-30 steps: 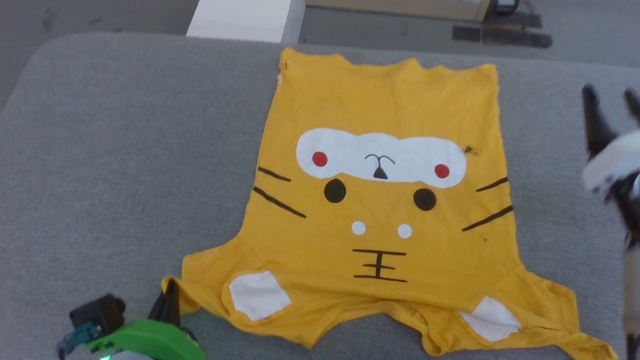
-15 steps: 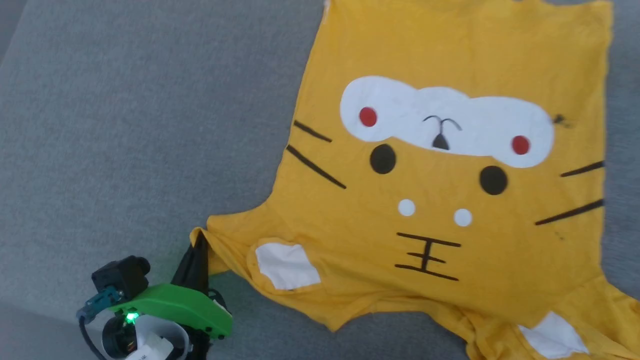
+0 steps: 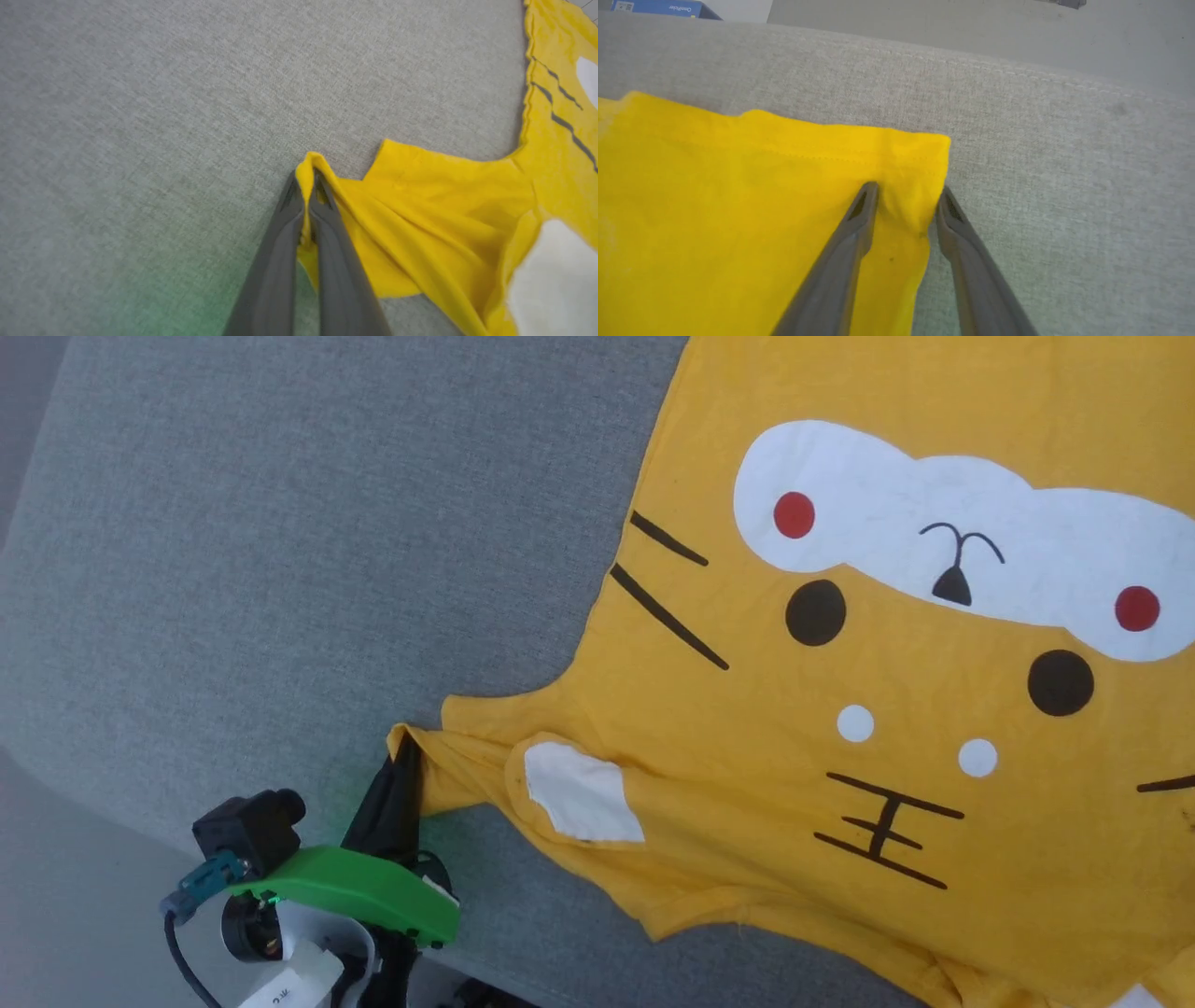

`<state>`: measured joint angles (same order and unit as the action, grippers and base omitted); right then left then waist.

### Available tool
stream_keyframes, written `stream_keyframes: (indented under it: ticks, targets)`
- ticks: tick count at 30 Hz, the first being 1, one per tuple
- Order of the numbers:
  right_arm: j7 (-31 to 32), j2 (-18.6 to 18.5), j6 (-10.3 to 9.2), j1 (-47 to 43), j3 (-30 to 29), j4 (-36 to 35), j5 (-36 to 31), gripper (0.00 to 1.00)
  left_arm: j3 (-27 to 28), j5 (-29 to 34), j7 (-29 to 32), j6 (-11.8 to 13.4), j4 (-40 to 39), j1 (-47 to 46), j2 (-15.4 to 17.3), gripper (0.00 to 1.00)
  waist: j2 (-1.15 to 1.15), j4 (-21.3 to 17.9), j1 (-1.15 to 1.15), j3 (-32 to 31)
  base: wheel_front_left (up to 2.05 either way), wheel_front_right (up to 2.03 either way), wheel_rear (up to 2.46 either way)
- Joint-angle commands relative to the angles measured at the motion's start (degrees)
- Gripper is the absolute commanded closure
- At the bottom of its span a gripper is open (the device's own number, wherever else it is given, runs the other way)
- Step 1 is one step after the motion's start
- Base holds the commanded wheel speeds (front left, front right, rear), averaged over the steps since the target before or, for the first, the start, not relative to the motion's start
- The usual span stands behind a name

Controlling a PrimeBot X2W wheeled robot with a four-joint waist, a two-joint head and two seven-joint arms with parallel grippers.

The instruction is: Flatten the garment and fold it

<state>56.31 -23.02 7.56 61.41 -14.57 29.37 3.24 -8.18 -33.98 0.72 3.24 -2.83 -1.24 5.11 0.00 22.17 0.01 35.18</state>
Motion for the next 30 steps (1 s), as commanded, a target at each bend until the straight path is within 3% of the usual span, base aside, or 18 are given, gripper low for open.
stream_keyframes:
  ticks: [1,6,14,18,25,30]
  targets:
    - [0.66,0.48,-0.08,-2.38,0.37,-0.16,-0.57,1.00,0.08,-0.45,0.30,0.33,1.97,-0.31,-0.14,1.00,0.00,0.06,-0.01,-0.06,0.00,0.00,0.00]
    - [-11.75,0.52,-0.08,-7.12,-2.13,-6.02,-2.53,1.00,-0.07,-0.26,-0.20,0.41,3.21,-0.43,0.00,1.00,0.00,-0.62,-0.01,-2.29,0.00,0.00,0.00]
    - [-43.90,8.47,-0.08,-22.55,-9.42,-11.75,-1.40,1.00,1.40,-0.18,-0.13,1.40,3.68,2.21,1.90,1.00,0.00,-5.02,-0.01,-11.84,0.00,0.00,0.00]
    - [-52.09,13.22,-0.08,-31.01,-14.17,-14.31,-0.92,1.00,2.36,-0.24,0.85,2.38,2.40,4.77,3.21,1.00,0.00,-8.27,-0.01,-16.82,0.00,0.00,0.00]
    - [-49.48,18.42,-0.08,-45.16,-19.93,-20.34,-2.13,1.00,2.99,-0.17,2.86,3.90,-0.51,8.45,4.72,1.00,0.00,-13.37,-0.01,-22.29,0.00,0.00,0.00]
    - [-38.20,19.87,-0.08,-53.16,-22.32,-24.05,-1.33,1.00,3.13,-0.16,4.03,4.83,-2.21,10.18,5.28,1.00,0.00,-16.05,-0.01,-24.06,0.00,0.00,0.00]
